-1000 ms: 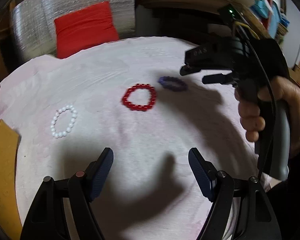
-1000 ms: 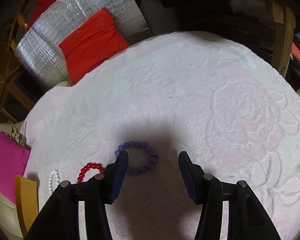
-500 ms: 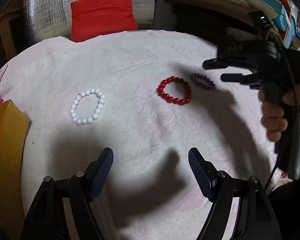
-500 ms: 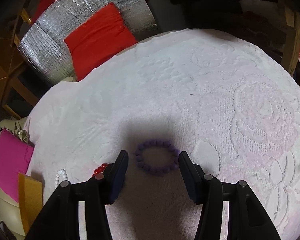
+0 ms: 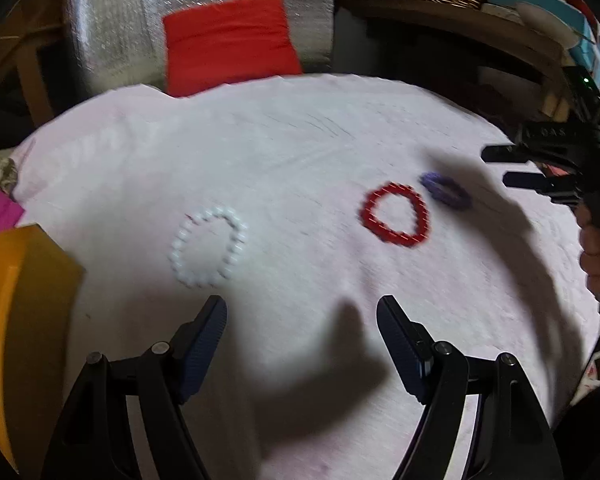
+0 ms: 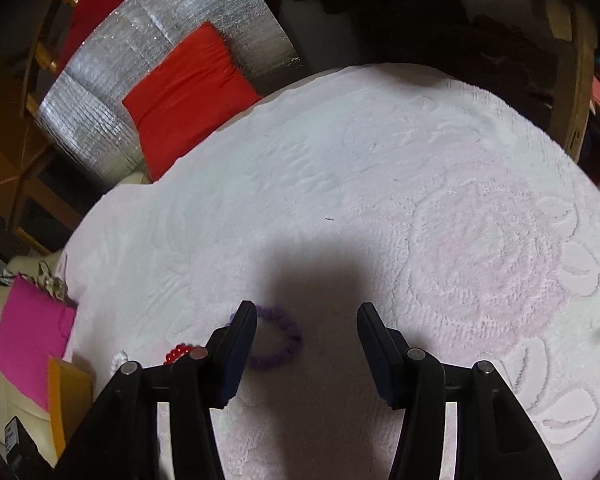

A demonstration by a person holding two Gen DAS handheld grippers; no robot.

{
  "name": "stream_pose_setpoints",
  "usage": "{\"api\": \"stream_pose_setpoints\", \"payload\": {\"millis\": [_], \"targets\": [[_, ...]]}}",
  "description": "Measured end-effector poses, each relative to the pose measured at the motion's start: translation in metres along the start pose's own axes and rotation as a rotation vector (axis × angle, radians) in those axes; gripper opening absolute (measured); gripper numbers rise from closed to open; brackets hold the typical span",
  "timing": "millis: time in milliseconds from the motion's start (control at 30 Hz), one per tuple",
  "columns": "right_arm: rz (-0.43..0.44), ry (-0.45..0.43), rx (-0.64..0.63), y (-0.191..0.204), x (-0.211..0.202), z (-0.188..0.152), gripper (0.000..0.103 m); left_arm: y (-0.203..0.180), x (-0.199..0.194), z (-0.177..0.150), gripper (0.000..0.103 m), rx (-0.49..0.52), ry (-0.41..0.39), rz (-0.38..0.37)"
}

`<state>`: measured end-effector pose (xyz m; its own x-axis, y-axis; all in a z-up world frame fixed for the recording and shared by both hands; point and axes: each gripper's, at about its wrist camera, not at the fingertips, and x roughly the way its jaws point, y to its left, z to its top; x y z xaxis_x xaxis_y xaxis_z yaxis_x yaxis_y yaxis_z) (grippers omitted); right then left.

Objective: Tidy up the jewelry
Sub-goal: 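Lower the right tool onto the purple bead bracelet and close it, then grasp the red bead bracelet with the left tool while the right tool lifts the purple bracelet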

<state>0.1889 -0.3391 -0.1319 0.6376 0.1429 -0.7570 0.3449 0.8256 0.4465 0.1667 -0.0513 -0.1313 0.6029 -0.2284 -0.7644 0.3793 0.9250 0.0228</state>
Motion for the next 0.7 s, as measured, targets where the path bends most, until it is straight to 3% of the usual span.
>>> {"api": "stream_pose_setpoints", "payload": {"millis": [100,200,300,367,400,500,700], "targets": [[-0.055,0.009,-0.082,0.019,0.012,-0.003,0.049,0.005,0.002,0.002,0.078,-0.011,-0.017,0.015],[-0.188,0.019,-0.140,0.033,0.033,-0.009,0.048,0.008,0.001,0.003,0.078,-0.011,-0.047,0.026],[-0.294,0.020,-0.219,0.040,0.044,-0.018,0.038,0.009,0.001,0.003,0.078,-0.005,-0.067,0.026],[-0.357,0.011,-0.303,0.054,0.049,-0.026,0.023,0.009,0.002,0.004,0.078,0.001,-0.077,0.030],[-0.363,0.013,-0.314,0.057,0.050,-0.026,0.015,0.009,0.002,0.004,0.078,0.007,-0.085,0.035],[-0.370,0.019,-0.309,0.067,0.051,-0.030,0.010,0.006,0.001,0.005,0.078,0.023,-0.112,0.043],[-0.196,-0.038,-0.239,0.055,0.012,-0.016,0.010,0.006,0.002,0.006,0.078,0.004,-0.092,0.004]]}}
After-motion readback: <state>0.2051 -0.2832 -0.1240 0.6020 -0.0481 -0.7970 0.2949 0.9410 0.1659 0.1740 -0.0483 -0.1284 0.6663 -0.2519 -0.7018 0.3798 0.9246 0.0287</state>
